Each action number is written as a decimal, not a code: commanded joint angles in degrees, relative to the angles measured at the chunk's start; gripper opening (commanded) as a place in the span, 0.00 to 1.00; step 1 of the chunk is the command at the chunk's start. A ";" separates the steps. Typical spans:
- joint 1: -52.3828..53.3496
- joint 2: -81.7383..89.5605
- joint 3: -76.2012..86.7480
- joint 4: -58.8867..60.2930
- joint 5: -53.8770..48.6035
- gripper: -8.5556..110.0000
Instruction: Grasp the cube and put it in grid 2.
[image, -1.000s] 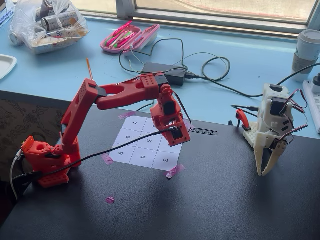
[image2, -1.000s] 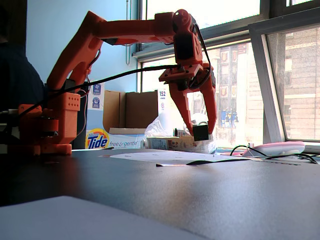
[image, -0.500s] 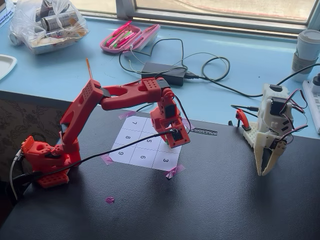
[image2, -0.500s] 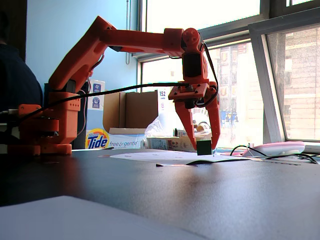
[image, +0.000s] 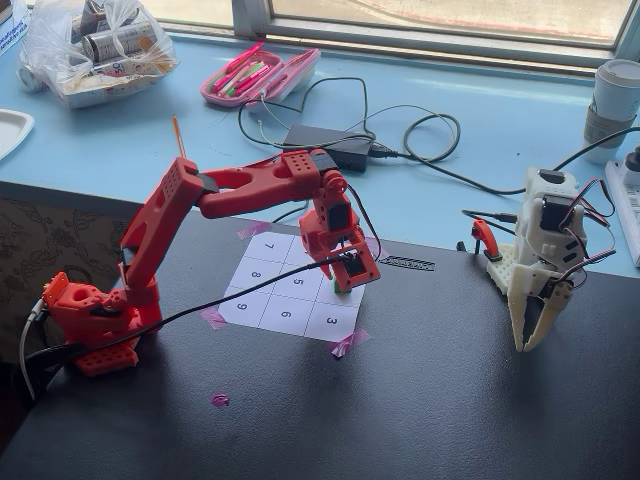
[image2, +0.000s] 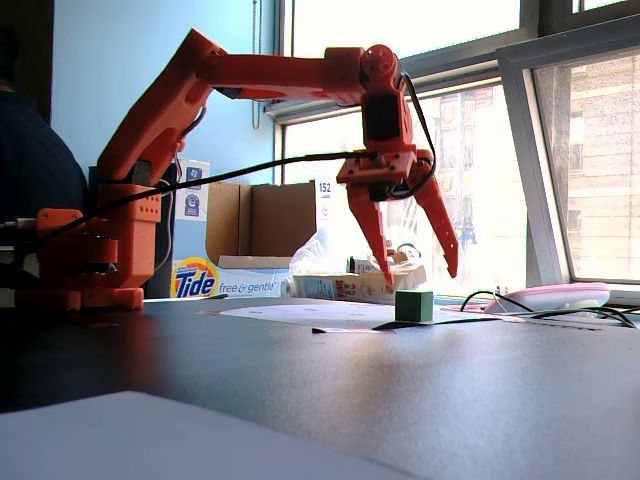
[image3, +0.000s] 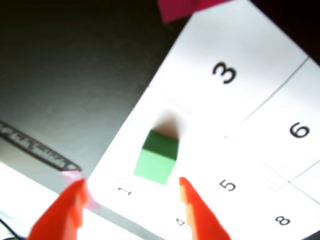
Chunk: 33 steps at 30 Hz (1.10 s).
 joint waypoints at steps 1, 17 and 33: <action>3.25 15.47 -1.58 3.87 -1.05 0.31; 32.08 54.67 25.22 16.70 -5.19 0.32; 32.78 81.04 73.92 4.66 -7.73 0.32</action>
